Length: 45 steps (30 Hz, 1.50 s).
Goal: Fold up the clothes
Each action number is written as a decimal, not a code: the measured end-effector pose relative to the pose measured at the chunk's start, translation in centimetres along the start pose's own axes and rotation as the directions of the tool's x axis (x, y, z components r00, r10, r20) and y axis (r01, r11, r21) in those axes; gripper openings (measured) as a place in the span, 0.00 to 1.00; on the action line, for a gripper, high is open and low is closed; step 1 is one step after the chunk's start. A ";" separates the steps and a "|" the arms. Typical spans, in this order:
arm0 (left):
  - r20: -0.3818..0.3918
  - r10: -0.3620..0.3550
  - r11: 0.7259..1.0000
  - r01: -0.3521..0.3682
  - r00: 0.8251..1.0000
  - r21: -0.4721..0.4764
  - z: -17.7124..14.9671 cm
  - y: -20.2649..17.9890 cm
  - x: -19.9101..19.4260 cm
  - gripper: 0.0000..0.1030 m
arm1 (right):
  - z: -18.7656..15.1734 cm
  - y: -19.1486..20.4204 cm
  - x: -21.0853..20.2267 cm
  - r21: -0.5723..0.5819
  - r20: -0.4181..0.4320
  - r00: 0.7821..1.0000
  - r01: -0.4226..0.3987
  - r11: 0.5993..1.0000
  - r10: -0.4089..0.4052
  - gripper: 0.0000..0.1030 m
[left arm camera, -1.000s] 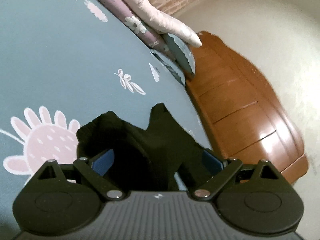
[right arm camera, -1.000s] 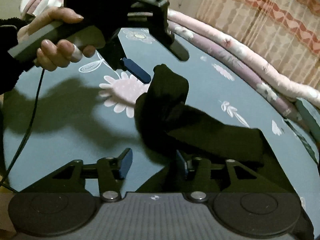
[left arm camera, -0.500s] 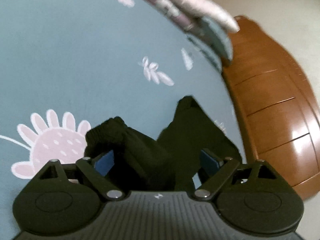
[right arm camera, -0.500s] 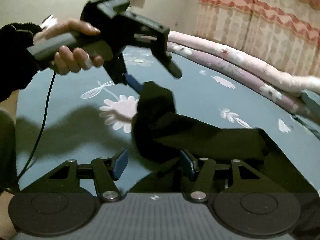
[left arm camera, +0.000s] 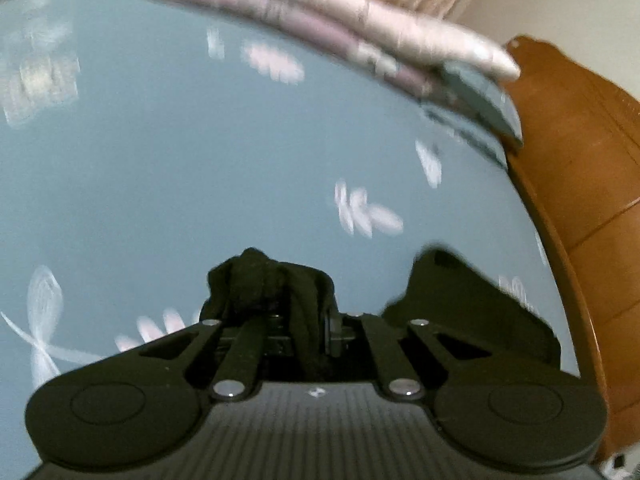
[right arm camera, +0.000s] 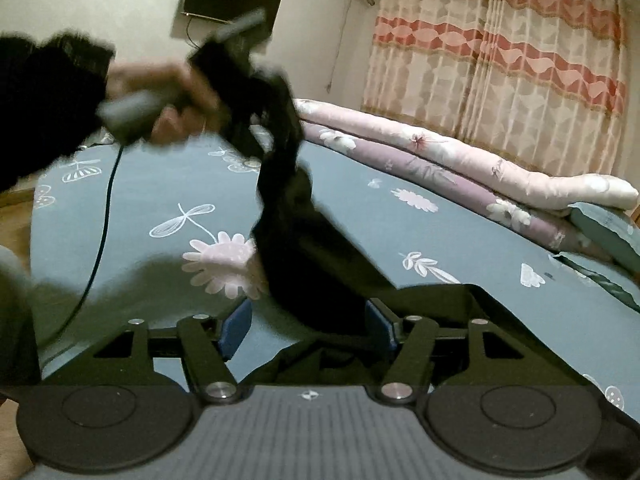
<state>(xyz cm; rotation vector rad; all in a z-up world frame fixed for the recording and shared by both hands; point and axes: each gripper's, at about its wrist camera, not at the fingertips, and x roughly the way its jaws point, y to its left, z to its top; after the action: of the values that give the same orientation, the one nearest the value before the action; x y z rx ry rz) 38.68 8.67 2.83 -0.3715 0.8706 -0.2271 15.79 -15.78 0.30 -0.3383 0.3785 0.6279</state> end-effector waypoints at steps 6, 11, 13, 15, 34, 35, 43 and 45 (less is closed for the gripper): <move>0.186 0.091 0.992 -0.105 0.978 0.066 4.5 0.0 -4.7 0.05 | 0.0 -0.3 1.0 0.022 -0.017 1.000 -0.006 1.000 0.007 0.65; 0.175 0.143 0.985 -0.157 0.974 0.072 3.7 2.2 -4.0 0.05 | -0.1 -0.3 1.9 0.023 -0.041 0.999 -0.012 1.000 0.013 0.65; 0.121 0.169 0.980 -0.179 0.978 0.081 2.3 3.5 -2.7 0.05 | -0.1 -0.4 2.2 0.026 -0.046 0.999 -0.015 1.000 0.016 0.65; 0.049 0.196 0.975 -0.200 0.979 0.096 0.7 4.8 -0.9 0.05 | -0.1 -0.6 2.5 0.029 -0.057 0.998 -0.013 1.000 0.014 0.65; -0.204 0.098 0.993 -0.084 0.974 0.078 -8.8 9.0 -2.1 0.47 | -0.2 -2.3 4.5 0.069 -0.133 0.991 0.003 0.998 0.006 0.69; -0.180 0.082 0.995 -0.069 0.980 0.076 -8.5 9.0 -3.1 0.51 | -0.2 -2.5 4.5 0.079 -0.128 0.992 0.002 0.997 0.008 0.69; -0.037 0.081 0.995 -0.082 0.996 -0.048 -4.5 12.4 -2.1 0.63 | -0.5 -3.8 5.2 0.131 -0.131 0.991 0.007 0.991 0.010 0.69; -0.072 0.097 0.990 -0.104 0.993 -0.092 -4.3 13.5 0.2 0.63 | -0.6 -3.7 5.5 0.123 -0.141 0.990 0.010 0.992 0.007 0.69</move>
<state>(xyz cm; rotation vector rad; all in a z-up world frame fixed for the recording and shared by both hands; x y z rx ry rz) 36.08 19.93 -5.34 -0.4096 0.9663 -0.1056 22.03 -16.06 -1.90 -0.2655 0.5504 0.5779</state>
